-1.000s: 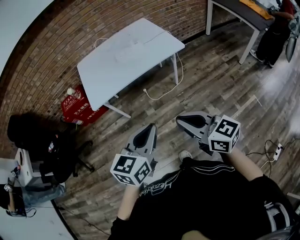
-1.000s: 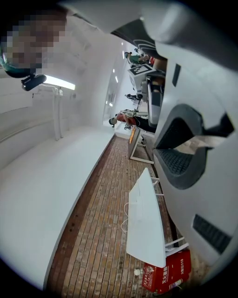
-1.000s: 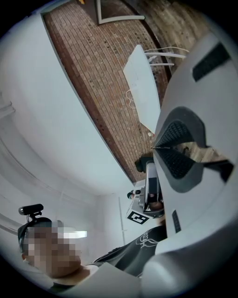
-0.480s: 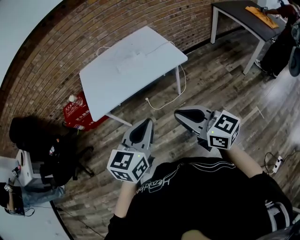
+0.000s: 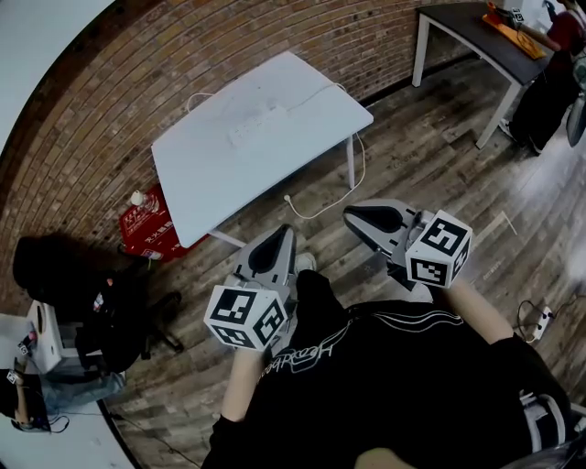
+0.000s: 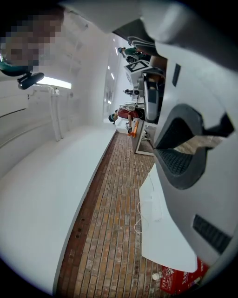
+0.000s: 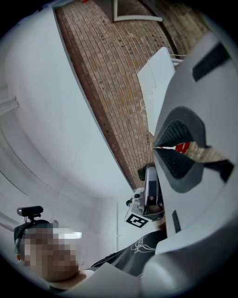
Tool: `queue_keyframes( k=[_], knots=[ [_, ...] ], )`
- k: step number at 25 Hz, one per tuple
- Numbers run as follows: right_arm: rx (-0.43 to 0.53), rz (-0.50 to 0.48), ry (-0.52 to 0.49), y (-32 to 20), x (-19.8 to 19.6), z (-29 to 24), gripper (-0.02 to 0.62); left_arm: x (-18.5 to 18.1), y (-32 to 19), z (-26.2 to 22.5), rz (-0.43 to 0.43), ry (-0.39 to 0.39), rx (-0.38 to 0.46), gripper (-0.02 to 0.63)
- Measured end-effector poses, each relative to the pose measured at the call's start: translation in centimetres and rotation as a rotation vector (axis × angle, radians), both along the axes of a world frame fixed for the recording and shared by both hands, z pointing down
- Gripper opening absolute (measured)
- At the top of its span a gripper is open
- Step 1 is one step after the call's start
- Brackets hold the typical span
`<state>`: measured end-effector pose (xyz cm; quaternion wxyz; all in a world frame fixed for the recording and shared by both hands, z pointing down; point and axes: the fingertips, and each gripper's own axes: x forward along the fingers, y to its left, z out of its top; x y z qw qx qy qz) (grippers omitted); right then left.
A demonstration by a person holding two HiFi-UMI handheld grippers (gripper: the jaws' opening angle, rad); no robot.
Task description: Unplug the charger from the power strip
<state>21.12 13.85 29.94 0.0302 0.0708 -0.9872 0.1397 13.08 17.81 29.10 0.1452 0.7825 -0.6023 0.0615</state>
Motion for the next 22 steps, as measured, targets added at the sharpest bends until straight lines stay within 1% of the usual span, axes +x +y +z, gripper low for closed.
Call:
queue_keyframes(
  k=[6,10,17,22],
  knots=[
    [-0.005,0.041,0.018,-4.8,-5.3,0.5,0.000,-5.7,-4.8,1.1,0.031,0.025,-0.013,0.003],
    [-0.034,0.078,0.043,-9.2,-10.2,0.9,0.000,-11.0,-9.5,1.6,0.056,0.043,-0.042,0.003],
    [-0.075,0.149,0.053,-17.2,-18.8,1.2,0.000,-20.1,-17.7,2.4,0.109,0.056,-0.090,0.003],
    [-0.081,0.203,0.068,-22.1,-24.1,1.5,0.000,-26.1,-22.9,3.2,0.145,0.044,-0.108,0.003]
  ],
)
